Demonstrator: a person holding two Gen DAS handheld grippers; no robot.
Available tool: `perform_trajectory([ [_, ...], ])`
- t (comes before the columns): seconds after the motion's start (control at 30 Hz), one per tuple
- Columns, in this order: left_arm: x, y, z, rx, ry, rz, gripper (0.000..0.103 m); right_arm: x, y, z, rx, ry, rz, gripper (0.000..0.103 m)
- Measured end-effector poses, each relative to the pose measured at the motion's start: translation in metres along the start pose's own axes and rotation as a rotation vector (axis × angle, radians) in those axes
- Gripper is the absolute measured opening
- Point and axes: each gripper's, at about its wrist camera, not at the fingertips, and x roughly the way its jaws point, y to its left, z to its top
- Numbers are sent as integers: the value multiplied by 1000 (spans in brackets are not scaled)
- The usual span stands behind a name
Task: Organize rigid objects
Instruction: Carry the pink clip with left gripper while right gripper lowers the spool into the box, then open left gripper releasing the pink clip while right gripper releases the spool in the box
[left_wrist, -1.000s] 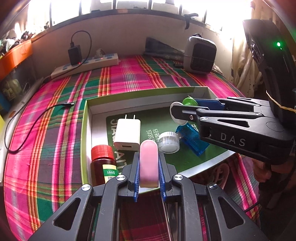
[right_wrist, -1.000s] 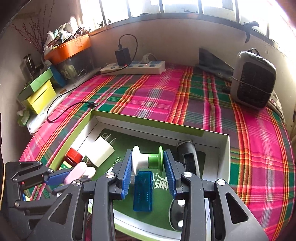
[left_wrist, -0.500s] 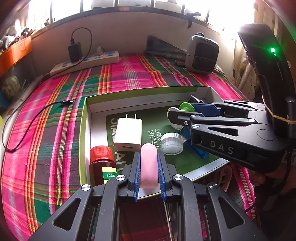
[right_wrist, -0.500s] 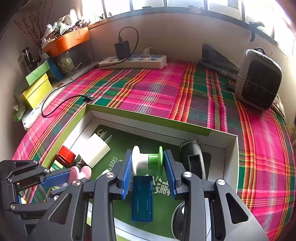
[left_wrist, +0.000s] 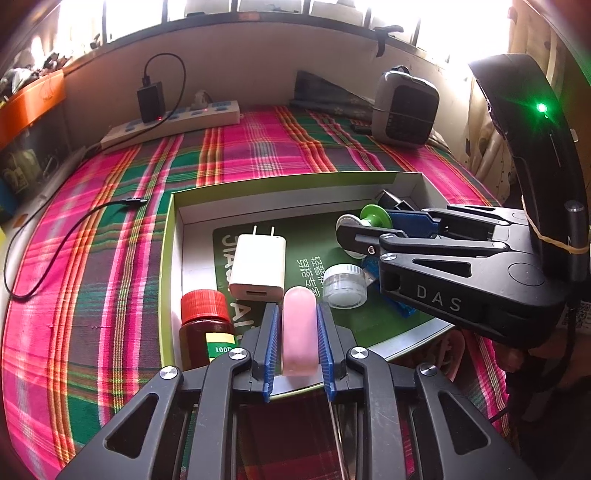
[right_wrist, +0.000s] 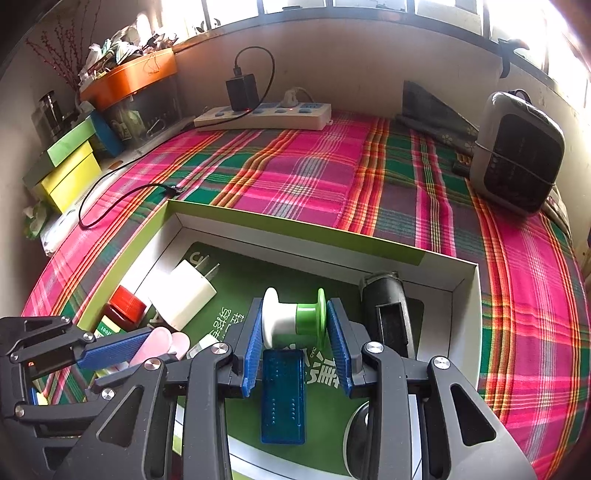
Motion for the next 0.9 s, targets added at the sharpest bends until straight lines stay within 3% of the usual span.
perform_trajectory([
  [0.47, -3, 1, -1, -9, -7, 10, 32, -1, -3, -1, 29, 0, 13, 35],
  [0.9, -9, -3, -5, 2, -23, 16, 35, -8, -3, -2, 46, -18, 19, 41],
])
